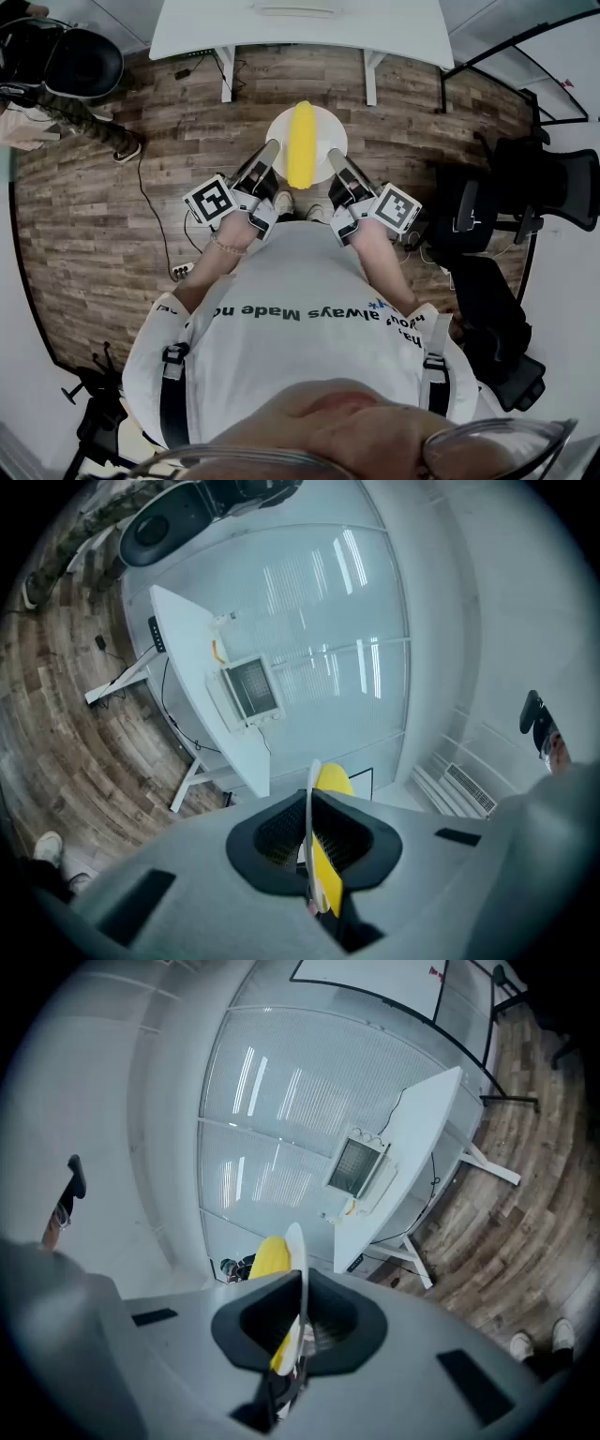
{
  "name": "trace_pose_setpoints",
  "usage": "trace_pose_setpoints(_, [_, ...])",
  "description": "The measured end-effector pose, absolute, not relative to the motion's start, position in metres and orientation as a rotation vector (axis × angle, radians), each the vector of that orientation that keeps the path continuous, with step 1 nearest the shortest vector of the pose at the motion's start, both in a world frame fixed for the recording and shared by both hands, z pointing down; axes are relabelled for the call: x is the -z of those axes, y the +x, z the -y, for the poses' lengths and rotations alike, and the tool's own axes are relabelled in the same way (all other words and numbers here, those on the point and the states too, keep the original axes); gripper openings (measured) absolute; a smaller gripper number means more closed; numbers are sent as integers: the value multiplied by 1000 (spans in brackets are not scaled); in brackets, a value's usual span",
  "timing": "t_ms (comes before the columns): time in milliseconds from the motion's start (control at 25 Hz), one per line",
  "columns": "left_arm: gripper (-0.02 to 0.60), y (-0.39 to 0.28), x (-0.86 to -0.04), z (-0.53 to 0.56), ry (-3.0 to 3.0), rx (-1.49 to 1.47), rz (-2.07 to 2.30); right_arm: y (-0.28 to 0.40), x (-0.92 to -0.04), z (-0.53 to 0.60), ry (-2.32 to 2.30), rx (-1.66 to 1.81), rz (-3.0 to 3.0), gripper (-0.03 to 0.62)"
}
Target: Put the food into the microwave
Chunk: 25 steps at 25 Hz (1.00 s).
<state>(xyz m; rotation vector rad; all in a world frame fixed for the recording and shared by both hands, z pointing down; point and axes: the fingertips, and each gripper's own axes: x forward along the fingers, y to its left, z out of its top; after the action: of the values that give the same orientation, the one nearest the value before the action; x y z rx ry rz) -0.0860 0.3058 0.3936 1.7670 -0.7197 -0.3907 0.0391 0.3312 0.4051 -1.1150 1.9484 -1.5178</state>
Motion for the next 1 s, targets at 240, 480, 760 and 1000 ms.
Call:
trace_pose_setpoints(240, [17,-155,-377,-461,1711,438,670,-34,-391,-487,-1147,1499,-1926,21])
trace_pose_setpoints(480, [17,-185,-377,-505,1735,399,657,-63,-387,-533,-1173,1473,-1904,23])
trace_pose_setpoints(760, [17,-197,-374,-503,1733,415,643,-75,-386,-532,-1178,1478,-1899,23])
trace_pose_setpoints(1000, [17,-197,-377,-488,1745,402,656,-74,-388,-516,-1167,1471,-1907,23])
